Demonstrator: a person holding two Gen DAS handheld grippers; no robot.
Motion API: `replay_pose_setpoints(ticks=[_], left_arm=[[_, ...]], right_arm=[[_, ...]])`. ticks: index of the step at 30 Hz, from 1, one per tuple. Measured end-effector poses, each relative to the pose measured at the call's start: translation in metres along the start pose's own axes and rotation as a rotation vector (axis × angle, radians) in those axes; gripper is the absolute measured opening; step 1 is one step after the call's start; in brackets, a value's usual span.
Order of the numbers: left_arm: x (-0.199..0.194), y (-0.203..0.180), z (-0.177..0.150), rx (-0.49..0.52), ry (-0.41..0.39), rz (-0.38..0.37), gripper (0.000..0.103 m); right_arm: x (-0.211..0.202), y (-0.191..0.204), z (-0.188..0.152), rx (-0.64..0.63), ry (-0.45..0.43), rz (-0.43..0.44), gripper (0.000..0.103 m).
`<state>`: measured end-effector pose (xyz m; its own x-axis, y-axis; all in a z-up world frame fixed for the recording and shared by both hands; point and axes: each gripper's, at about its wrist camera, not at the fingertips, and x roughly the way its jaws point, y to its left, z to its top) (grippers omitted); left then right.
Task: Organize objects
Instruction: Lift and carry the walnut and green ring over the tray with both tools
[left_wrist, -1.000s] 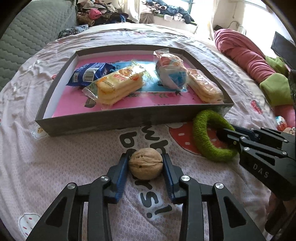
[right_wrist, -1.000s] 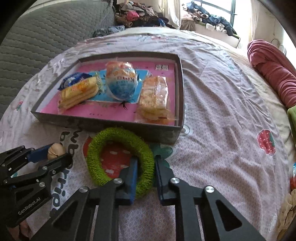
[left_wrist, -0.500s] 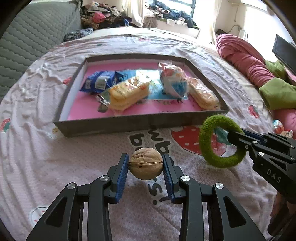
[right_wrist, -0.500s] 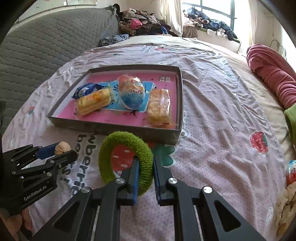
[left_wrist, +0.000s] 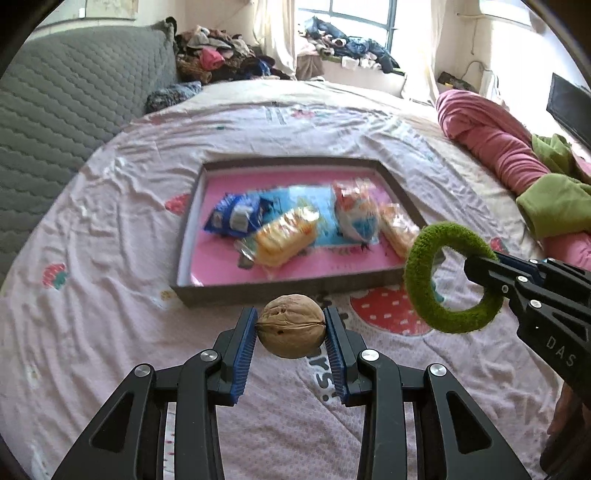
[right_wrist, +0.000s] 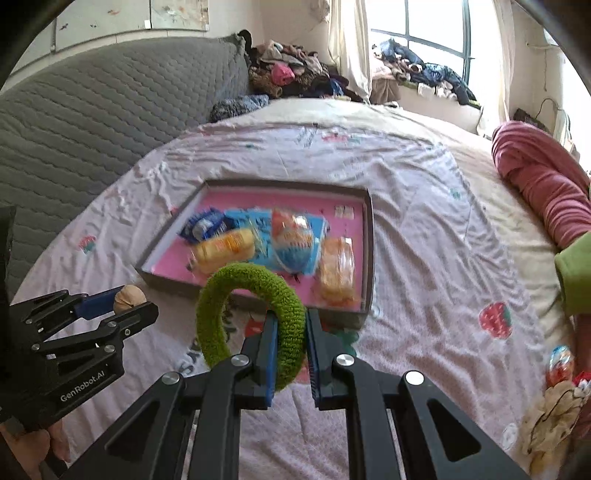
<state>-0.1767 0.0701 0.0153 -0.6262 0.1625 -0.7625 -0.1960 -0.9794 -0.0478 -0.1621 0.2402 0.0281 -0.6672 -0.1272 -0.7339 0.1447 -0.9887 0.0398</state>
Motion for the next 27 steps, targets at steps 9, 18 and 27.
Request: replay_pose_setpoints(ticks=[9,18,27], left_arm=[[-0.023,0.007,0.026,-0.003,-0.047,0.016,0.037],[-0.019,0.017,0.066,0.013,-0.077,0.035,0.037],[0.009,0.037,0.090,-0.011,-0.078,0.038,0.037]], right_arm=[[-0.021,0.009,0.029,-0.028,-0.045,-0.011,0.015],[-0.022,0.008,0.065,-0.033,-0.092,-0.021,0.015],[0.006,0.008,0.080,-0.008,-0.096,-0.004,0.015]])
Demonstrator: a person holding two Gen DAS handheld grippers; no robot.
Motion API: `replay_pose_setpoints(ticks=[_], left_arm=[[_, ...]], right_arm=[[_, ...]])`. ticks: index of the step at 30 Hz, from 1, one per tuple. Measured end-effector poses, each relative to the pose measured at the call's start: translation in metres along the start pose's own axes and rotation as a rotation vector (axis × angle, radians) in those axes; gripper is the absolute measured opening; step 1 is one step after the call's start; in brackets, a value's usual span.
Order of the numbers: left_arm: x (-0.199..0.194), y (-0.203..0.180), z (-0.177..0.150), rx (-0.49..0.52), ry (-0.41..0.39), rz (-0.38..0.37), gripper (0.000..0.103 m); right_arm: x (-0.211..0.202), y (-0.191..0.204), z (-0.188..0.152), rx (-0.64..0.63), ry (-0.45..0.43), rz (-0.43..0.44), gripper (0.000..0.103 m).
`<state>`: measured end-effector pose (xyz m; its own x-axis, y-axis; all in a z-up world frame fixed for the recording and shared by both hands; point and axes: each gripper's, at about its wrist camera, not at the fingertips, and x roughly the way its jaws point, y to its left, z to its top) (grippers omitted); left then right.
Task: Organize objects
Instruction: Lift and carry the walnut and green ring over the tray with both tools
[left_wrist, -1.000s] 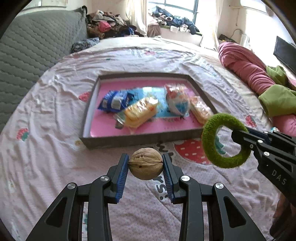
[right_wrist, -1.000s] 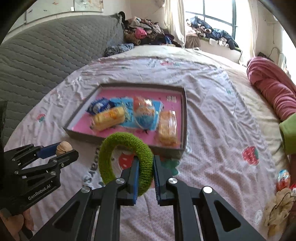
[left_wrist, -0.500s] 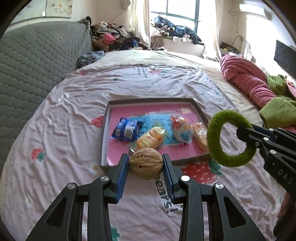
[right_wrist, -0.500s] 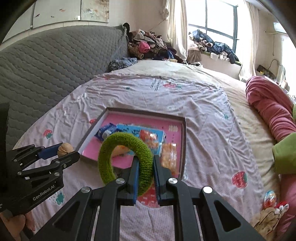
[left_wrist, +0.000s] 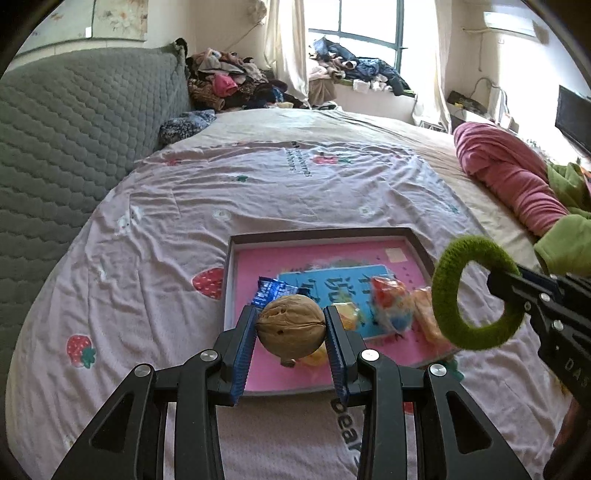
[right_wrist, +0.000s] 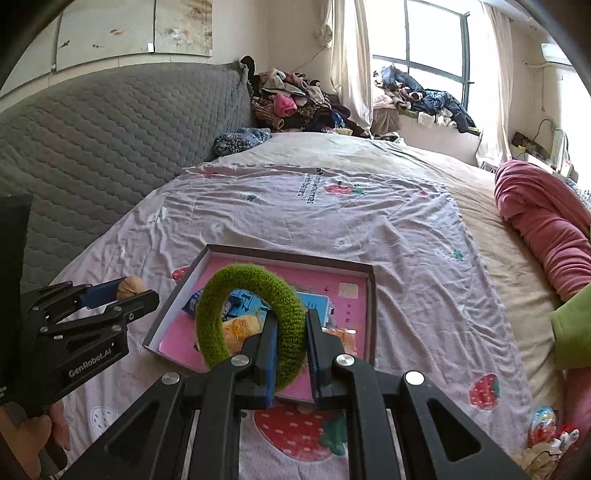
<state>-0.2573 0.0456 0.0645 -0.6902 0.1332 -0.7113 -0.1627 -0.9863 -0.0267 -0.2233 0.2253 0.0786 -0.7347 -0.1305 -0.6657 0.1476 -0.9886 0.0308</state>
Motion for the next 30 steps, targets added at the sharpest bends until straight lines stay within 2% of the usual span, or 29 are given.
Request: replay_pose_setpoints(ticks=[8,17,20,30], left_arm=[[0.040,0.018,-0.004,-0.034,0.015,-0.014,0.037],[0.087,0.025,-0.021,-0.031,0.030,0.002,0.038],[0.095,0.025,-0.026,-0.016,0.023,0.024,0.038],[0.105,0.030,-0.031,-0.040,0.021,0.000,0.038]], right_arm=[[0.038,0.015,-0.006,-0.010,0.022,0.019,0.015],[0.078,0.022,-0.023,-0.002,0.052,0.037,0.015],[0.086,0.019,-0.027,0.004,0.049,0.035,0.015],[0.097,0.018,-0.035,-0.007,0.048,0.023,0.015]])
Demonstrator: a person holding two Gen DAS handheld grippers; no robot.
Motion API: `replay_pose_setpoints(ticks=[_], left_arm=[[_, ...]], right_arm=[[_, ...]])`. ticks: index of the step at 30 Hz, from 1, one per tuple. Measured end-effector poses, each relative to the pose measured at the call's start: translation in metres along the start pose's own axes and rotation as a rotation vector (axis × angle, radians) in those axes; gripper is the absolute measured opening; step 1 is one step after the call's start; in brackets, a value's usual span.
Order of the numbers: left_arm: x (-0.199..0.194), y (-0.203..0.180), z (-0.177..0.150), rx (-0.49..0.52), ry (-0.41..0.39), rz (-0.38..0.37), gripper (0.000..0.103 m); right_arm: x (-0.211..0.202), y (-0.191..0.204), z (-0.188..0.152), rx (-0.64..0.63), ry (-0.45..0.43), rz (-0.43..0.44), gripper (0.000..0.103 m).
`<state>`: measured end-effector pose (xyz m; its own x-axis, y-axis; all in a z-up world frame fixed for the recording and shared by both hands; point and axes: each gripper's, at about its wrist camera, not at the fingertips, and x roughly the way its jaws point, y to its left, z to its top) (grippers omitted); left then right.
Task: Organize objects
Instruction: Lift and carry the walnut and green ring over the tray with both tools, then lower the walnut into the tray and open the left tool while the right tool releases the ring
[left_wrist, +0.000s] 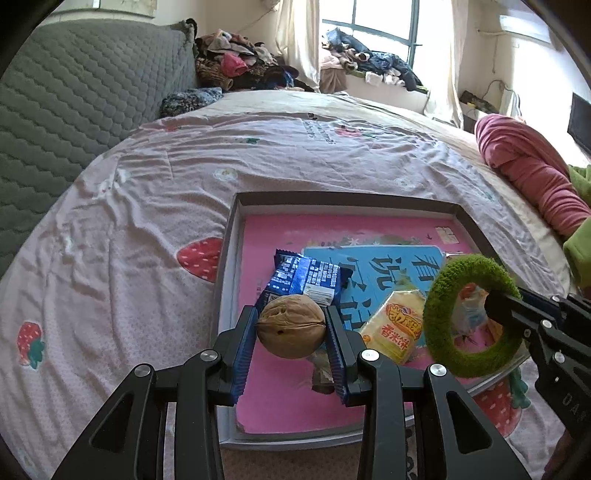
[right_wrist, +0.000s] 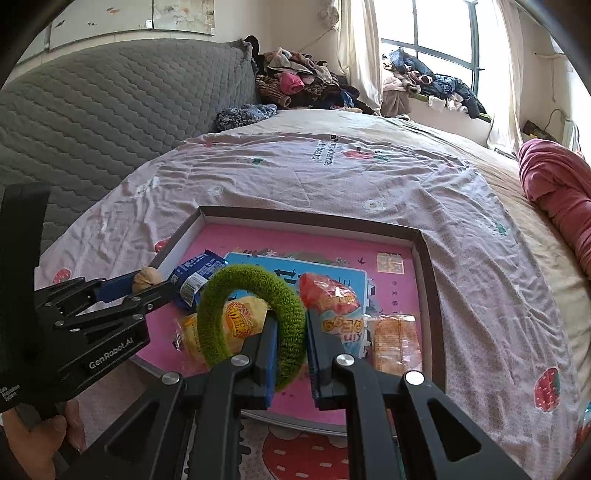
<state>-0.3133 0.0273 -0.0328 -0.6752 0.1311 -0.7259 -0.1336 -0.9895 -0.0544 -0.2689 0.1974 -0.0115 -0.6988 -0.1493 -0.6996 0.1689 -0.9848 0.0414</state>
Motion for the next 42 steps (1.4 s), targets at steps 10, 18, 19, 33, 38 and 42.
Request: replay_pose_setpoints(ticks=[10,18,19,33,38,42], left_arm=[[0.013,0.000,-0.009,-0.010,0.014,-0.003,0.038],[0.019,0.000,-0.015,-0.004,0.025,0.001,0.038],[0.020,0.000,-0.015,-0.006,0.028,0.003,0.038],[0.030,0.006,-0.016,-0.019,0.049,0.000,0.044],[0.029,0.004,-0.017,-0.011,0.048,-0.003,0.050],[0.026,0.001,-0.017,0.008,0.036,0.017,0.062]], right_arm=[[0.016,0.004,-0.011,-0.017,0.038,-0.014,0.015],[0.025,0.003,-0.019,-0.017,0.053,-0.018,0.015],[0.026,0.003,-0.019,-0.016,0.056,-0.020,0.015],[0.035,0.001,-0.026,-0.014,0.084,-0.039,0.015],[0.032,0.000,-0.024,-0.011,0.077,-0.043,0.015],[0.031,-0.001,-0.025,-0.007,0.083,-0.044,0.018]])
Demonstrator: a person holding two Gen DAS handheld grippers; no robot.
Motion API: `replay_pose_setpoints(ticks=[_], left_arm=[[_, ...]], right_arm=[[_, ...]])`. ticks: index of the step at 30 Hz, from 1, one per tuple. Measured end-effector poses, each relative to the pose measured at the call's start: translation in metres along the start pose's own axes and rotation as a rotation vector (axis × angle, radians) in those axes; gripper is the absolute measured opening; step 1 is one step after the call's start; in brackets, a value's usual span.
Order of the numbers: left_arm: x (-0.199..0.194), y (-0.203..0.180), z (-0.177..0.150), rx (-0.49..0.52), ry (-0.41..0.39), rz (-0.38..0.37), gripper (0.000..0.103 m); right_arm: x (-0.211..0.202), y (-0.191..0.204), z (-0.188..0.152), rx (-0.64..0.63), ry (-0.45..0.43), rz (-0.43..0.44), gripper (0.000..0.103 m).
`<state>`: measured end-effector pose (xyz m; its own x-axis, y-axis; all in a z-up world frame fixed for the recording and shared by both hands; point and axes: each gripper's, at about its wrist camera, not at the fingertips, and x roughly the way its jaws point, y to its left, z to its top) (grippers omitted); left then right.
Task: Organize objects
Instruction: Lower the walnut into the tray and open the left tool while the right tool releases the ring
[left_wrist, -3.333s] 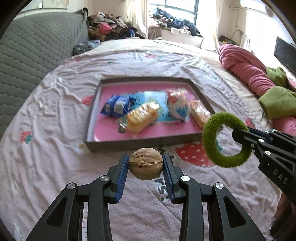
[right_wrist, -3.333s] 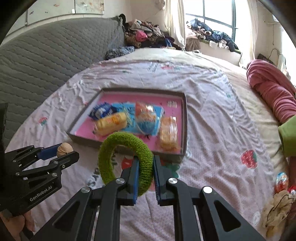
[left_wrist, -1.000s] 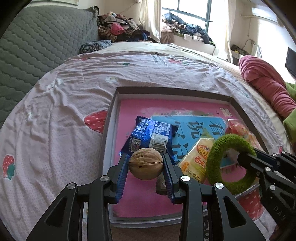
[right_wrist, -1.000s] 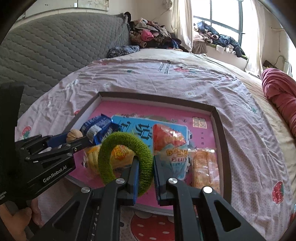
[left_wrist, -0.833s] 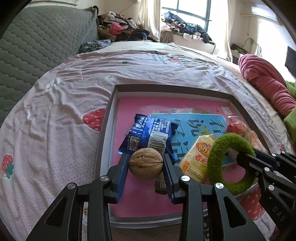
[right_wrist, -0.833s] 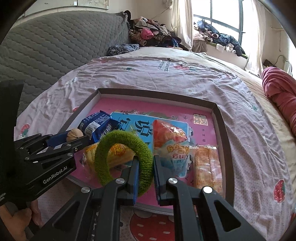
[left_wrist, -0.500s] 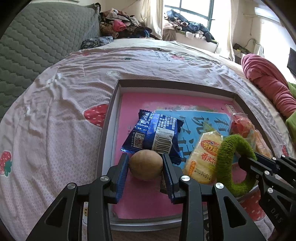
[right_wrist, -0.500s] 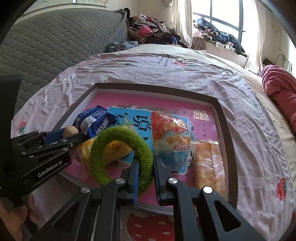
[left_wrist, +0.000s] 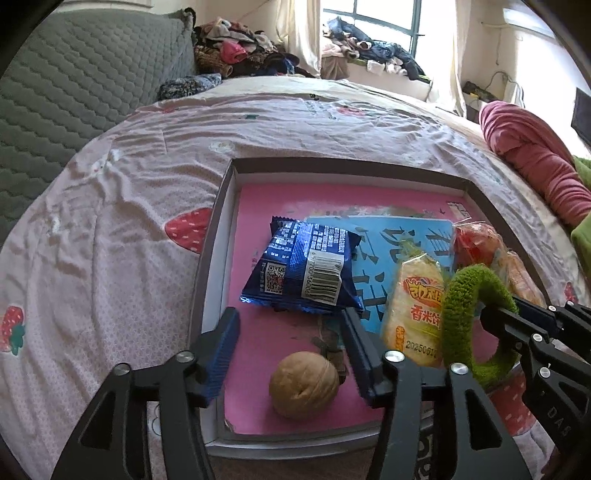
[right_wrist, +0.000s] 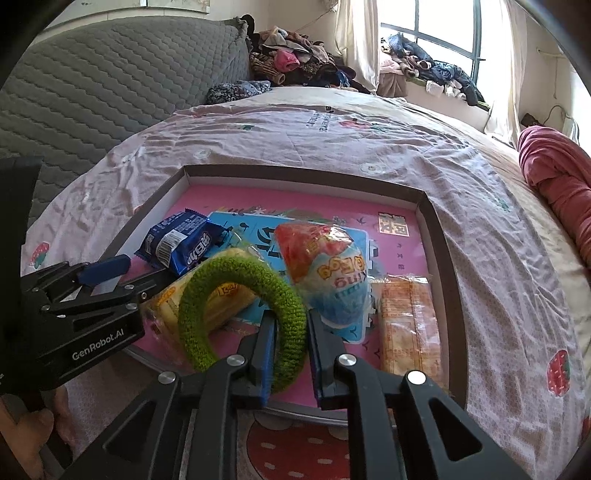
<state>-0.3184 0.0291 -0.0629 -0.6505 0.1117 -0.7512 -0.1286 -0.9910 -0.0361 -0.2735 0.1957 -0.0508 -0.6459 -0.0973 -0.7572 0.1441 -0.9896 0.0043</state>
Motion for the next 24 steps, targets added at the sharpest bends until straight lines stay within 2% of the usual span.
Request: replay_pose_setpoints(ticks=[5,11,16,18,19,24], left_arm=[[-0.002,0.001,0.001,-0.001,0.007,-0.005,0.063],[-0.002,0.000,0.001,-0.004,0.005,-0.007,0.063],[-0.006,-0.001,0.000,-0.001,0.005,-0.008,0.063],[-0.008,-0.003,0.000,0.005,0.001,-0.002,0.069],[-0.009,-0.004,-0.001,0.012,-0.004,0.016,0.078],[-0.014,-0.003,0.000,0.013,-0.014,0.018,0.078]], right_arm=[[-0.001,0.001,-0.001,-0.003,0.006,0.003,0.028],[-0.006,0.002,0.000,-0.003,-0.002,0.004,0.030],[-0.011,0.001,0.001,0.001,-0.012,0.010,0.037],[-0.013,0.001,0.002,0.002,-0.017,0.012,0.038],[-0.015,0.001,0.002,0.002,-0.020,0.013,0.038],[-0.020,0.000,0.003,0.005,-0.033,0.019,0.040]])
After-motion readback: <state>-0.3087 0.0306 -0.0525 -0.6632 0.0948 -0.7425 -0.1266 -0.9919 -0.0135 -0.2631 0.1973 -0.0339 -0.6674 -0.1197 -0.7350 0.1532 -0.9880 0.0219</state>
